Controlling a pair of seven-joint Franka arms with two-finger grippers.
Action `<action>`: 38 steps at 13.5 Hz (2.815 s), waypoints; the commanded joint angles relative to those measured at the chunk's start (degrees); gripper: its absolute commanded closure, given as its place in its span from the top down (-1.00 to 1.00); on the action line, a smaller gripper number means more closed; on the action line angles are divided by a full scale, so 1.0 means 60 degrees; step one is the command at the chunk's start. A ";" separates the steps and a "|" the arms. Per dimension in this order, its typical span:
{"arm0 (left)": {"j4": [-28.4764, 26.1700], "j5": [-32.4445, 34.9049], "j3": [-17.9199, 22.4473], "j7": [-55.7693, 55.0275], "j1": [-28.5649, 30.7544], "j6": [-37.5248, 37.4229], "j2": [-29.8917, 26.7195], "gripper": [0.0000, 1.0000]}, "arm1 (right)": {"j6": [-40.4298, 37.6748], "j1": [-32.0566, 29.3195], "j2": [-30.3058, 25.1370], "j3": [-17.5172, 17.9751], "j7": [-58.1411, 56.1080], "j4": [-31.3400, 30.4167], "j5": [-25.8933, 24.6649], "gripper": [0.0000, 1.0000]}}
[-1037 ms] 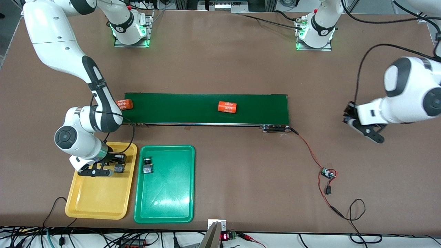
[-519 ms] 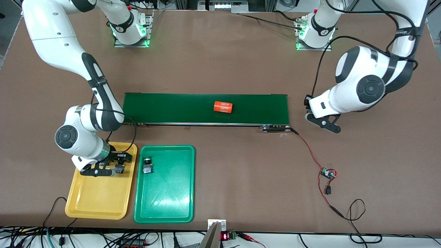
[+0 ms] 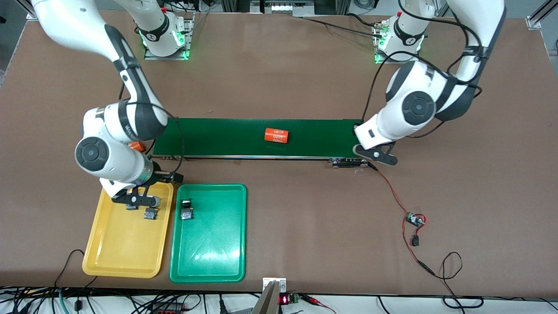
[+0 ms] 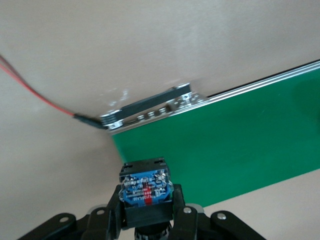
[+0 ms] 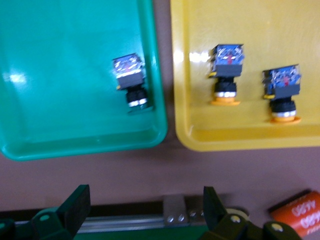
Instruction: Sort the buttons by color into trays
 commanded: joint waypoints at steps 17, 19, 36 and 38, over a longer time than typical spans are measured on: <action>-0.0686 -0.0075 0.0067 -0.1029 -0.1204 0.1872 0.0933 0.99 | 0.1816 0.1512 -0.4500 0.0048 0.1898 -0.6033 0.0205 1.00; -0.0467 -0.0089 0.0067 -0.1057 -0.1117 0.1784 0.0831 1.00 | 0.1962 0.1571 -0.4470 0.0048 0.1958 -0.6034 0.0205 1.00; 0.4352 -0.0119 0.2437 -0.0286 0.1242 -0.3824 -0.0678 1.00 | 0.2402 0.1689 -0.4206 0.0048 0.2075 -0.5961 0.0205 1.00; 0.4486 -0.0133 0.3067 0.0755 0.1257 -0.4497 -0.0956 1.00 | 0.2417 0.1689 -0.4177 0.0048 0.2076 -0.5961 0.0205 1.00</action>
